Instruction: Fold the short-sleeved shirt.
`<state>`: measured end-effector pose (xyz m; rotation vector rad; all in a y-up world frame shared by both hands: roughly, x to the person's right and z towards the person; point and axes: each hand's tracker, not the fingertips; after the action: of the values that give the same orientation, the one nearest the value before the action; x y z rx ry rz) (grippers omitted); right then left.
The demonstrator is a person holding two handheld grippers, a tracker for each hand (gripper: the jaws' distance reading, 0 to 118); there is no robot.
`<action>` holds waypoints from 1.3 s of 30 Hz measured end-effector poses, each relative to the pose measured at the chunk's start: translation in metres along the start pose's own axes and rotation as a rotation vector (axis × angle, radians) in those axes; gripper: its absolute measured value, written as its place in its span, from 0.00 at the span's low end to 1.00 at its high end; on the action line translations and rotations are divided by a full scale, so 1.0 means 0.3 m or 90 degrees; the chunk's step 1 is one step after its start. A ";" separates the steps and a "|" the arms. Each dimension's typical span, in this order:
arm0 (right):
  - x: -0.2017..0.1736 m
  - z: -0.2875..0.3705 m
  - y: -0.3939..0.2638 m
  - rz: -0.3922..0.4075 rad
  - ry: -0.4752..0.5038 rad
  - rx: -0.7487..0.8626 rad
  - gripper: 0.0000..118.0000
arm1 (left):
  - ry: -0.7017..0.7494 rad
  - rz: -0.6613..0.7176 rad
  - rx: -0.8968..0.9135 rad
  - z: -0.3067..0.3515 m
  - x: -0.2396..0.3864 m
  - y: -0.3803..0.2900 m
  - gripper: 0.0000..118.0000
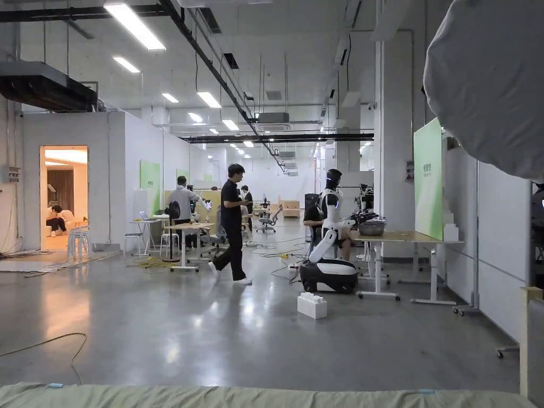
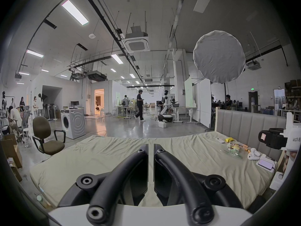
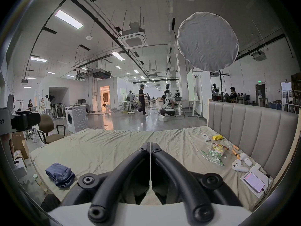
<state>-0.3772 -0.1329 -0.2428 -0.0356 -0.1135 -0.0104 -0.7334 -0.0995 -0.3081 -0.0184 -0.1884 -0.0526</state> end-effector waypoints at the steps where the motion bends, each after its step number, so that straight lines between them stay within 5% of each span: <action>1: 0.001 -0.001 -0.001 -0.002 -0.002 -0.002 0.16 | 0.000 -0.001 0.005 0.001 0.001 0.000 0.11; 4: 0.003 -0.004 -0.001 -0.002 -0.006 -0.004 0.66 | -0.028 -0.004 0.005 -0.001 -0.001 0.004 0.13; 5: 0.004 -0.006 -0.001 -0.002 -0.007 -0.007 0.70 | -0.038 -0.008 0.001 -0.003 0.003 0.005 0.18; 8: -0.002 -0.004 0.001 0.003 -0.011 -0.004 0.83 | -0.027 -0.021 0.006 -0.004 0.017 0.002 0.68; 9: -0.003 -0.005 0.004 0.006 -0.011 -0.003 0.89 | -0.030 -0.022 0.007 -0.007 0.018 0.001 0.77; 15: -0.007 0.001 0.016 0.013 -0.007 0.015 0.96 | -0.042 -0.013 0.001 -0.015 0.028 -0.001 0.80; 19: 0.017 -0.014 0.010 -0.041 0.009 -0.019 1.00 | -0.035 -0.014 -0.005 -0.021 0.035 -0.007 1.00; 39: -0.003 -0.003 0.007 -0.005 0.000 -0.020 1.00 | -0.025 -0.005 0.005 -0.014 0.025 0.007 1.00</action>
<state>-0.3781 -0.1307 -0.2440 -0.0660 -0.1132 -0.0207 -0.7251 -0.0978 -0.3107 -0.0112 -0.2280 -0.0588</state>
